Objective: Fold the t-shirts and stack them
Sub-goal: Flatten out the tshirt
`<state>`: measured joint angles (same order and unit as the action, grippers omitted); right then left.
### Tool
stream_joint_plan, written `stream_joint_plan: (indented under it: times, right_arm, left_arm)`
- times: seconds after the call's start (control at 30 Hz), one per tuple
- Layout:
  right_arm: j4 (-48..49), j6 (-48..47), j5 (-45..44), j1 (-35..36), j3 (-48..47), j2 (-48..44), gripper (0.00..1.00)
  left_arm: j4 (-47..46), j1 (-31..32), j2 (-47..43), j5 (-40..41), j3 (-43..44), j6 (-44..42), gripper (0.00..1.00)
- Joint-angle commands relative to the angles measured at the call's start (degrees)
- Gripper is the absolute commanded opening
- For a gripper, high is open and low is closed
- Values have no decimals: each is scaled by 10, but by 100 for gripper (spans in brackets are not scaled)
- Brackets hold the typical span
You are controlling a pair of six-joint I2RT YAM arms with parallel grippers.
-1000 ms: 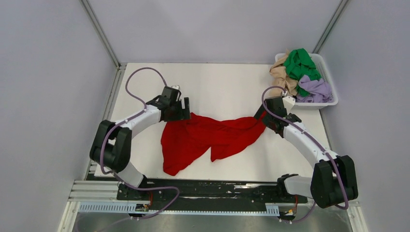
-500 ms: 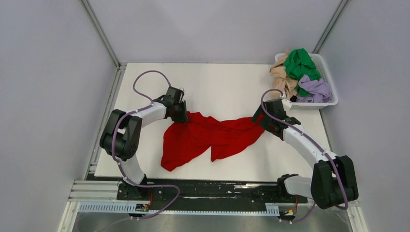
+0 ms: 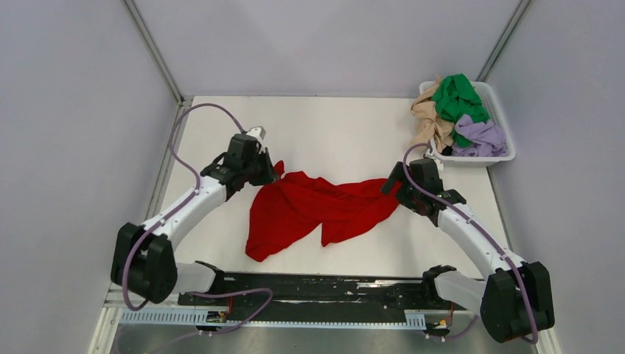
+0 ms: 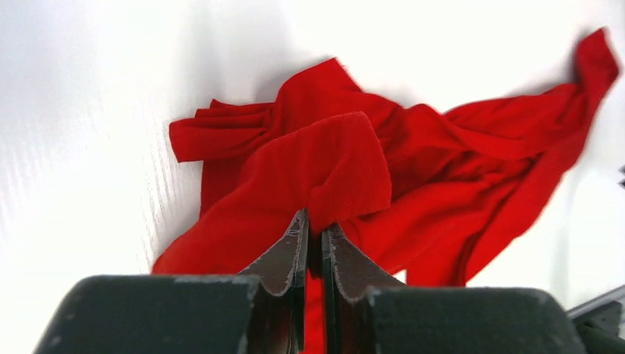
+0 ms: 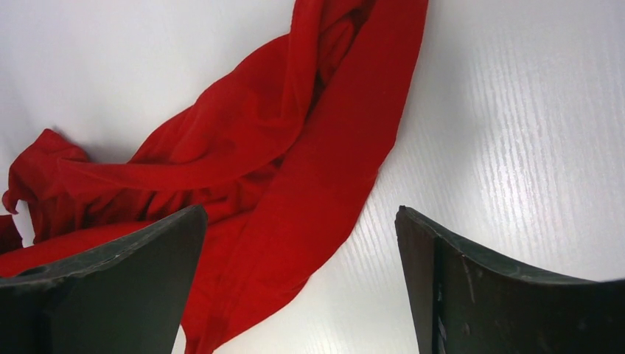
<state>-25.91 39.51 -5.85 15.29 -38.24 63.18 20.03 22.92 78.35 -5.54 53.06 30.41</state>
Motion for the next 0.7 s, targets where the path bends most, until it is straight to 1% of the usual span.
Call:
stream_joint_plan:
  times: [0.0, 0.03, 0.1, 0.23, 0.33, 0.4, 0.5, 0.57, 0.67]
  right_arm:
    - [7, -13, 48, 13, -1, -1, 100]
    - [7, -14, 71, 21, -1, -1, 100]
    - [0, -8, 84, 44, 0, 0, 100]
    - [-20, 31, 62, 120, 3, 17, 96]
    - [-20, 74, 35, 147, 18, 45, 91]
    - [-17, 97, 27, 158, 26, 66, 87]
    - [-1, 103, 29, 178, 26, 100, 81]
    - [2, 108, 26, 205, 16, 116, 79]
    - [-1, 121, 22, 245, 8, 121, 79]
  left_arm:
    - [17, 5, -89, -2, -23, 16, 7]
    - [21, 5, -102, -5, -26, 17, 5]
    - [24, 7, -136, -12, -40, 21, 1]
    - [17, 10, -192, -35, -76, 34, 0]
    - [14, 11, -222, -38, -104, 41, 0]
    - [13, 11, -232, -33, -114, 46, 0]
    - [8, 11, -237, -30, -122, 48, 0]
    - [5, 11, -234, -28, -122, 49, 0]
    - [0, 11, -232, -23, -123, 49, 0]
